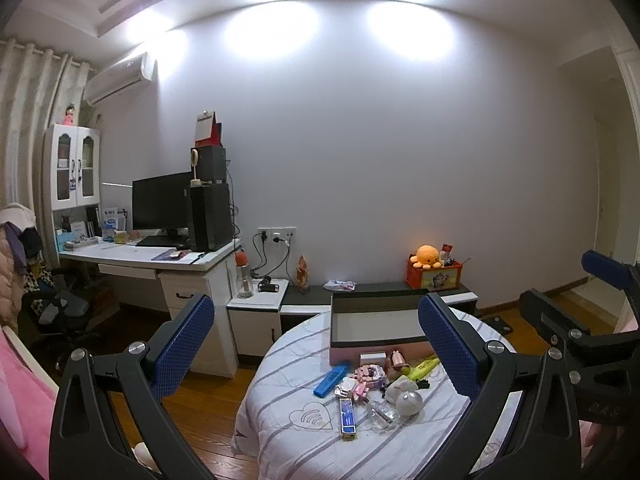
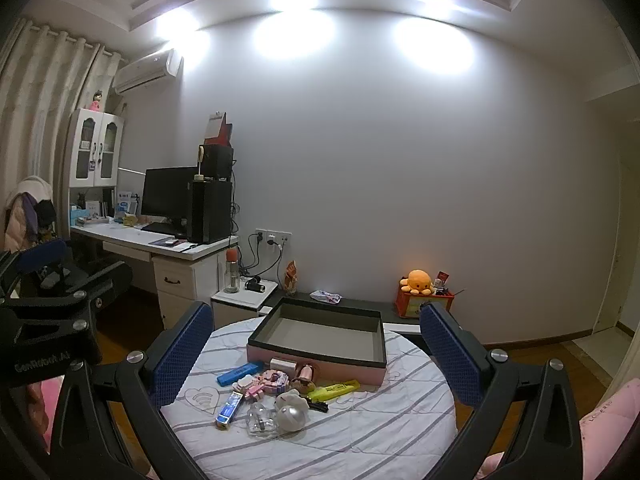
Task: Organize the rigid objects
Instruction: 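Move both tools toward the items scattered on the bed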
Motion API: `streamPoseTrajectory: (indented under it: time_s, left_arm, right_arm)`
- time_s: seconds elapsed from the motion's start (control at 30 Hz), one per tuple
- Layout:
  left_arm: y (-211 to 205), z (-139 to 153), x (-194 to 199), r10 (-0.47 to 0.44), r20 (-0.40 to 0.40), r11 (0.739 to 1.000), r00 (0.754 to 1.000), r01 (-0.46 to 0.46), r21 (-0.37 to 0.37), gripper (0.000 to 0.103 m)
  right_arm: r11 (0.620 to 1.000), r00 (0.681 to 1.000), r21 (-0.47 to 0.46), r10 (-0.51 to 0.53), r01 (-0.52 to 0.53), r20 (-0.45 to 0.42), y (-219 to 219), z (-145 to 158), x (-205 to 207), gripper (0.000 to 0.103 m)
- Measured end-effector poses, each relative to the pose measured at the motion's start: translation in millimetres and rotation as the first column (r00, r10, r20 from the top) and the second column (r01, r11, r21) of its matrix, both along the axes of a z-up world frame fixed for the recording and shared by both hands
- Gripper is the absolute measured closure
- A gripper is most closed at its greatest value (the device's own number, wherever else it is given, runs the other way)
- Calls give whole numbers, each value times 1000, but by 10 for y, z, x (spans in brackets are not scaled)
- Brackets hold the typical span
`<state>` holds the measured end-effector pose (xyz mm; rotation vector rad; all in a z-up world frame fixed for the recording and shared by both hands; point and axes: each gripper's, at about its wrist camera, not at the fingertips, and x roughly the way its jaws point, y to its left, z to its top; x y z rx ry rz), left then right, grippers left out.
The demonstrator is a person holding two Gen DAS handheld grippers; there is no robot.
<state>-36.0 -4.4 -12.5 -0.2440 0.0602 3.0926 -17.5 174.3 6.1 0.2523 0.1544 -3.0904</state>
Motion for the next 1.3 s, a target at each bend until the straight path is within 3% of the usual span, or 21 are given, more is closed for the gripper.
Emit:
streamPoseTrajectory:
  time_s: [0.6,1.03,1.3]
  left_arm:
    - [57,-88,-80,-8,28,1000,1000,8,-19,0]
    - [140,-46,-120,-54,13,999,998,54,-3,0]
    - [190,-101,-242,-23,36,999,999,24,-36,0]
  right_arm:
    - [999,1000,-31,-26,26,1,63,-43,-29,0]
    - [994,995,-87,-72,66,-69,174,7,-50,0]
    - [994,996,-94,-68,63,-52,218,-42,-151,0]
